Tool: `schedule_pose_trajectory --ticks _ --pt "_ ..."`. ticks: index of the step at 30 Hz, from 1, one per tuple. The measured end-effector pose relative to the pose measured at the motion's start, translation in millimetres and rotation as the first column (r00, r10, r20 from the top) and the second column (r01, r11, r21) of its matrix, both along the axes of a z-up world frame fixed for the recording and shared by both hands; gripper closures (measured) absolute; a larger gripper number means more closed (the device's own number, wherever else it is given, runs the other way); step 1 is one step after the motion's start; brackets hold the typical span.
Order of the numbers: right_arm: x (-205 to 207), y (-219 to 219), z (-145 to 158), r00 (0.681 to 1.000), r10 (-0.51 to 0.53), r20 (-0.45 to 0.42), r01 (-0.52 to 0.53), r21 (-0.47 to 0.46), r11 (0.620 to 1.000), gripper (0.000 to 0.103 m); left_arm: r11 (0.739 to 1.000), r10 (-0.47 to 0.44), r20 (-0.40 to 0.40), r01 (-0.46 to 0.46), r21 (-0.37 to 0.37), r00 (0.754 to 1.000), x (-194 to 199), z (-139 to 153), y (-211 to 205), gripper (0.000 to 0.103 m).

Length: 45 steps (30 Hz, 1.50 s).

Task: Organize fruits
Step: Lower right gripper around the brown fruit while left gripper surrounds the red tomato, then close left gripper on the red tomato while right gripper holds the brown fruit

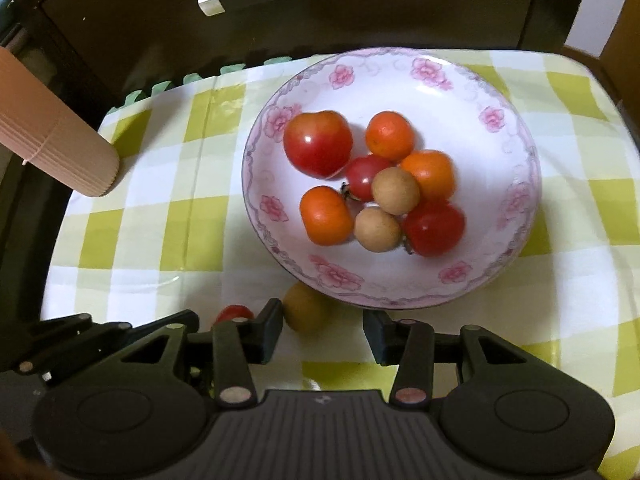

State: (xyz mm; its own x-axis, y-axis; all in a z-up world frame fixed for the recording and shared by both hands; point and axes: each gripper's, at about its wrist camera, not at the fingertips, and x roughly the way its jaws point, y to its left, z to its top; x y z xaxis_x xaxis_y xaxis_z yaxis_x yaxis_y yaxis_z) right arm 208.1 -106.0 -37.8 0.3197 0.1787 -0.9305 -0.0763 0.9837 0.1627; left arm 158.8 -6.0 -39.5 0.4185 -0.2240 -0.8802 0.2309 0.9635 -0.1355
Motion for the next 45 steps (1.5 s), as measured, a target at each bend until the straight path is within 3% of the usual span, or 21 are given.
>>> schedule_pose_trajectory --ticks 2,12,19,27,45 --pt "-1 2 -1 1.000 0.023 0.013 -0.023 -0.037 0.999 0.076 1.000 -0.004 -0.006 0.004 -0.001 1.000 0 -1 0 0.061" --pt "-17 -26 1 0.999 0.051 0.013 -0.049 -0.119 0.992 0.077 1.000 -0.003 -0.023 0.003 0.019 1.000 2 -5 -6 0.057" --pt "-27 -39 1 0.998 0.060 0.006 -0.058 -0.129 0.990 0.077 0.997 -0.004 -0.027 0.006 0.077 1.000 6 -12 -18 0.056" --pt "-26 -39 -1 0.998 0.063 0.005 -0.062 -0.123 0.990 0.077 0.998 -0.006 -0.022 0.007 0.065 1.000 15 -1 -20 0.049" --pt "-23 -45 0 0.998 0.055 0.006 -0.055 -0.104 0.993 0.075 0.994 -0.028 -0.049 0.033 0.102 0.998 18 -12 -26 0.053"
